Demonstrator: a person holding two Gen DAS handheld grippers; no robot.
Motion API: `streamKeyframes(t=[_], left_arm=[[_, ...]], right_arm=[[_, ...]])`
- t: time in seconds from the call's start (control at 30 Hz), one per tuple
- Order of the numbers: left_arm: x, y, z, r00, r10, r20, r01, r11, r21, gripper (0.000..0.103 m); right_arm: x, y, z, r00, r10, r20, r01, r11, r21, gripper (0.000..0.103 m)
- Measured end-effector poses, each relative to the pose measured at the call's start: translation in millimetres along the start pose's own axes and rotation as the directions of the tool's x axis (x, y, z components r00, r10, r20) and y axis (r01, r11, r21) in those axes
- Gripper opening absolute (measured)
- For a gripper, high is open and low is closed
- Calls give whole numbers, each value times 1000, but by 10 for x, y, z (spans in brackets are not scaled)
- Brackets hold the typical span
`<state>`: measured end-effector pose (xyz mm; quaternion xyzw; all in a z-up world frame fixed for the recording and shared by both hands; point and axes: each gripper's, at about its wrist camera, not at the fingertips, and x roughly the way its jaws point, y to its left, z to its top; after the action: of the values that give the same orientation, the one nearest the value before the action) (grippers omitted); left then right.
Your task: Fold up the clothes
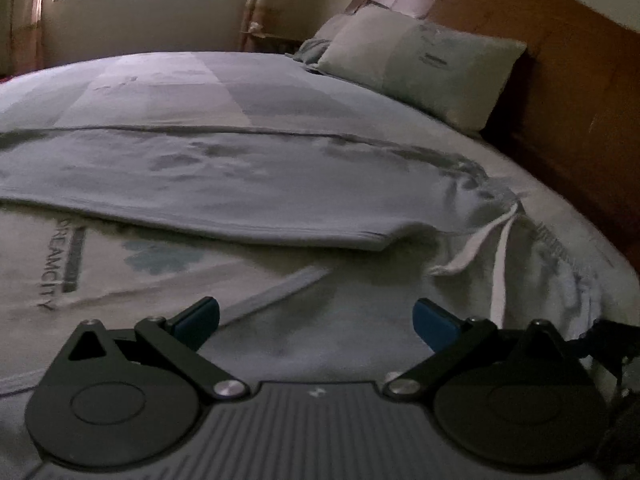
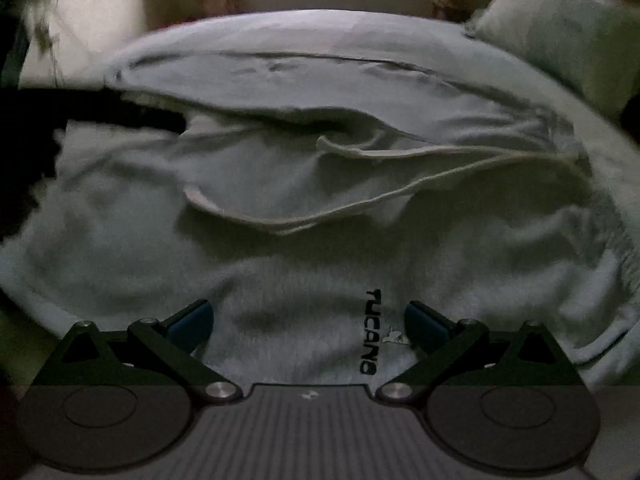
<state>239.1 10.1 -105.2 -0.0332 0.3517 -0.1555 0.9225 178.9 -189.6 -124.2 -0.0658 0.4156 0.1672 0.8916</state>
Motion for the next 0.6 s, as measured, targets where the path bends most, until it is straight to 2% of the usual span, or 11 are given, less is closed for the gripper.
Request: streamKeyframes(t=[0.1,0.2,0.3,0.33,0.47,0.6], left_arm=[[177,-260,-34,997,57,-58,-54,996,65,102],[331,-435,-115,978,107,-178,-85,988,125,102],[205,-491,-155,966,125,-224,-96,986,135,102],[126,-476,-150,965,110,-236,-81,988,128,102],[-242,-210,-120,963,96,-251,-80,994,73,102],[-455,306,-298,956,141,-258,-149,989,-11,102]], right_arm=[[-10,-76,50,1000,21,-9,-20,998,61,103],[-18,-180,46,998,66,7,-66,991,113,103],[-35,-256,18,995,101,27,-104,984,146,103],[-41,-281,4,993,110,38,-115,981,157,103],[-62,-350,-25,988,135,71,-147,969,198,103],[-65,-365,-36,986,141,85,-156,965,212,103]])
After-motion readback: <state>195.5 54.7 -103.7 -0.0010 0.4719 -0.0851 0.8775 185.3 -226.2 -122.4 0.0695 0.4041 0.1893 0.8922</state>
